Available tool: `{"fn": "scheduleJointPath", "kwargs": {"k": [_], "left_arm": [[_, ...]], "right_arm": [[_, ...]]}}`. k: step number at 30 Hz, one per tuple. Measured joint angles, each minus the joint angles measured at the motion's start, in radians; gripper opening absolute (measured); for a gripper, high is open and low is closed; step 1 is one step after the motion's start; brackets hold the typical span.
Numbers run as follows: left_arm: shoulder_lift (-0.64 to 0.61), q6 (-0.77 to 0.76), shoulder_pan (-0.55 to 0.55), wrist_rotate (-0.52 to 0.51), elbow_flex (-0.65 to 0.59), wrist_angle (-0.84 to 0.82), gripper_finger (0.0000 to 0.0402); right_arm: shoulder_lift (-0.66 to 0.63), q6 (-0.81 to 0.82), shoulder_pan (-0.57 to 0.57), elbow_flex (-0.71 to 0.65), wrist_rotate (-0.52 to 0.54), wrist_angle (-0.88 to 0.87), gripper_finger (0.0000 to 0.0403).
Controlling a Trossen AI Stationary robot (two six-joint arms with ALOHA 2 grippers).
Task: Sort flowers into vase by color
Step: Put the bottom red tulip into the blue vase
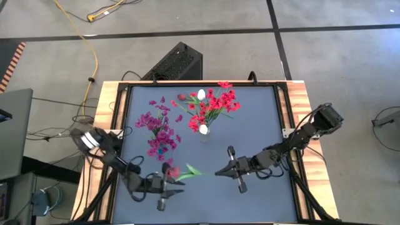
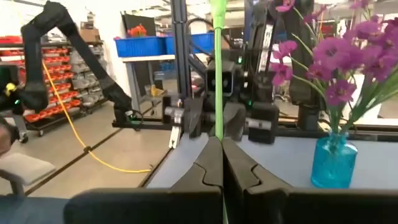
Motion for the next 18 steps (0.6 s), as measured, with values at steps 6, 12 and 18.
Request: {"fn": "scheduleJointPath", "kwargs": {"k": [6, 12, 18], "left_arm": [[0.158, 0.065, 0.071, -0.045, 0.213, 0.015, 0.0098], [0.21, 0.122, 0.096, -0.035, 0.302, 0.021, 0.0098], [0.21, 0.146, 0.093, -0.047, 0.304, 0.046, 0.0098]], "right_arm": [[0.136, -0.026, 0.0, 0.081, -0.03, 0.075, 0.0017], [0.228, -0.067, 0.02, 0.123, -0.031, 0.131, 0.0018], [0.228, -0.07, 0.034, 0.123, -0.03, 0.125, 0.0018]]}}
